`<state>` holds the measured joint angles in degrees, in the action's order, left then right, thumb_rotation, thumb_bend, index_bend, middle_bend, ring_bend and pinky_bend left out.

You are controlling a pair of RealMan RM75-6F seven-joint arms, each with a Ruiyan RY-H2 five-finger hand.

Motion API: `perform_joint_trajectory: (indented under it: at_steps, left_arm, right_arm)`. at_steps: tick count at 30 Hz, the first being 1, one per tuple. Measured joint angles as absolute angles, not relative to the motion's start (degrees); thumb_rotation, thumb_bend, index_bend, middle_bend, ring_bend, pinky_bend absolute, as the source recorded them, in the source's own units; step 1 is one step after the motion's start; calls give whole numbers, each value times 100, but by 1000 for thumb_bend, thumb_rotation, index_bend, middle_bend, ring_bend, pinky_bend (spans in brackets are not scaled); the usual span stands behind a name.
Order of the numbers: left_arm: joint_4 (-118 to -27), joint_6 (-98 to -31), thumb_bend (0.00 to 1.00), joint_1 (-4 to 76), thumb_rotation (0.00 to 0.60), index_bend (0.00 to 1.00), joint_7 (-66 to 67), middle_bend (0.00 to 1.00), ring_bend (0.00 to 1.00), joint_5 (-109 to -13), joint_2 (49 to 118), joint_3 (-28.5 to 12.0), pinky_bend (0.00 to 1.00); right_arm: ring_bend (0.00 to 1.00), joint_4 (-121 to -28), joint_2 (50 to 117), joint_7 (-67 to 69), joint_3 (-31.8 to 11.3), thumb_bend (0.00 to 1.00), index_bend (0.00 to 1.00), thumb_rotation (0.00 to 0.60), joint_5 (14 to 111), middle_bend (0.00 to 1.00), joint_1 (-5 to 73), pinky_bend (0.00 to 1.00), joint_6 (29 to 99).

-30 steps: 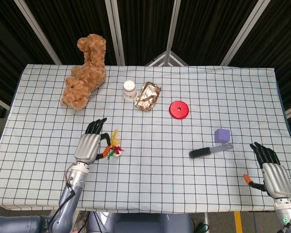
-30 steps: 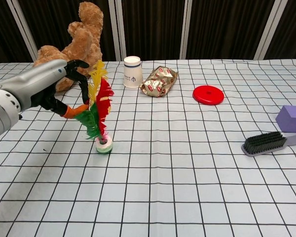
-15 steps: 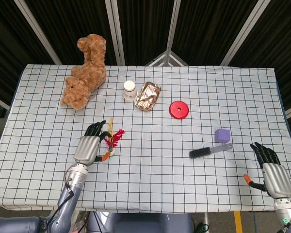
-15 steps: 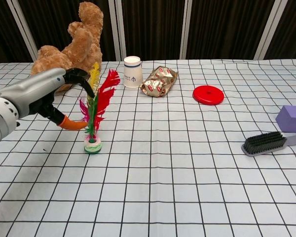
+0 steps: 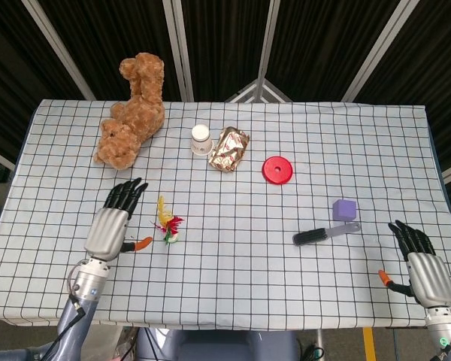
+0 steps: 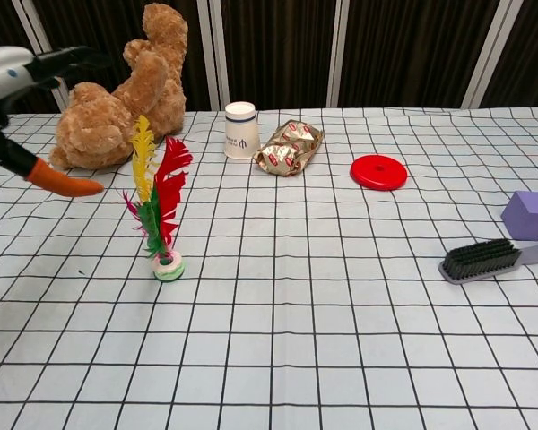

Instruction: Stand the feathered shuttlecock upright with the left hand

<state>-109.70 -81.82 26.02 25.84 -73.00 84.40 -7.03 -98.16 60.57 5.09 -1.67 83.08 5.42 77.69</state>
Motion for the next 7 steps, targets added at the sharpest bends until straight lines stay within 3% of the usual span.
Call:
perform_joint_trajectory:
  at_steps: [7]
  left_arm:
    - [-10972, -8665, 34, 1872, 600, 0, 2322, 0, 0, -7626, 7425, -37, 0]
  right_arm:
    - [0, -9809, 6075, 410, -150, 342, 0, 600, 8340, 0, 547, 0, 7769]
